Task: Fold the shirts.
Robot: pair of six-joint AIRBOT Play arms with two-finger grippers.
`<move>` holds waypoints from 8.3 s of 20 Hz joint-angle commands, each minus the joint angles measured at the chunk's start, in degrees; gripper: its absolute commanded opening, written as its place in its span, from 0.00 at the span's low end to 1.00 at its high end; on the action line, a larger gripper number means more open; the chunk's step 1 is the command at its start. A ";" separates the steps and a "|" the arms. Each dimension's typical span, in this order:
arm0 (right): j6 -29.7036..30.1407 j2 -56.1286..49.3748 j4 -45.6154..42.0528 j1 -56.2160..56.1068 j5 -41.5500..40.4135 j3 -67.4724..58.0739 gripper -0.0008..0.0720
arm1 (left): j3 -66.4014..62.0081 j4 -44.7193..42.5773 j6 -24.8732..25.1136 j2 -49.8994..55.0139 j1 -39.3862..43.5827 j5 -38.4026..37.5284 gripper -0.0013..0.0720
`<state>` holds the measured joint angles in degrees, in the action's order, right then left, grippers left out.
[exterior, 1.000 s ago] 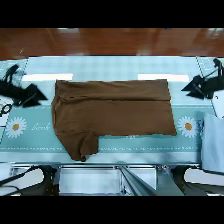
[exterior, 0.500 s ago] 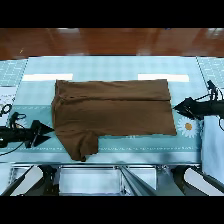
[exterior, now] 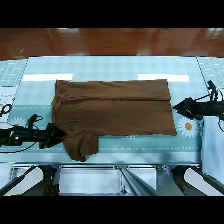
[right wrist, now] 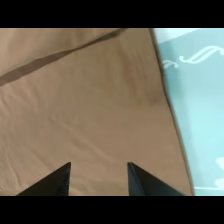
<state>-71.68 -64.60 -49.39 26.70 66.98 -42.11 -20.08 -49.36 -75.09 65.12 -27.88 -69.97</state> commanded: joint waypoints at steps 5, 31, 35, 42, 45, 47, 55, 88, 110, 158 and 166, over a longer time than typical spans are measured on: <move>-4.79 0.07 -12.39 9.03 2.58 -0.46 0.58 | -4.24 1.86 2.69 1.60 7.76 2.29 0.05; 6.84 -13.57 5.66 4.96 8.20 -1.90 0.04 | -19.10 4.37 4.17 1.95 5.68 2.05 0.05; 5.75 -16.44 8.72 2.19 5.64 -9.60 0.04 | -28.33 4.44 3.93 8.31 10.01 5.81 0.05; -0.42 -29.94 8.90 -5.88 0.90 -30.47 0.04 | -50.88 4.61 -2.21 25.51 12.94 6.62 0.05; -2.03 -35.52 9.79 -6.23 0.87 -36.54 0.05 | -58.05 4.70 -2.80 31.43 13.60 6.43 0.05; -2.01 -38.25 11.15 -6.23 0.09 -39.39 0.05 | -61.53 4.83 -2.89 34.75 14.01 6.40 0.05; -2.71 -42.47 11.76 -7.78 -2.43 -41.90 0.58 | -64.39 4.70 -2.89 40.50 16.65 3.28 0.63; 0.83 -46.01 20.52 -8.87 -0.28 -39.26 0.05 | -22.77 4.04 -0.09 -2.54 17.25 14.53 0.71; -4.83 6.29 3.93 -6.75 15.87 -39.19 0.04 | -96.50 -6.86 -18.58 55.34 70.53 7.13 0.05; -10.12 4.20 -14.49 -2.64 1.68 -12.63 0.59 | -28.79 -1.27 -6.54 -21.81 7.02 7.82 0.05; 3.26 -16.41 19.78 -11.19 -9.18 1.51 0.59 | -15.91 1.44 -8.11 -21.59 29.99 16.48 0.05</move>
<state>-72.38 -73.10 -40.29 19.46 60.88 -42.74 -39.33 -48.99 -82.37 43.57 -4.80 -57.58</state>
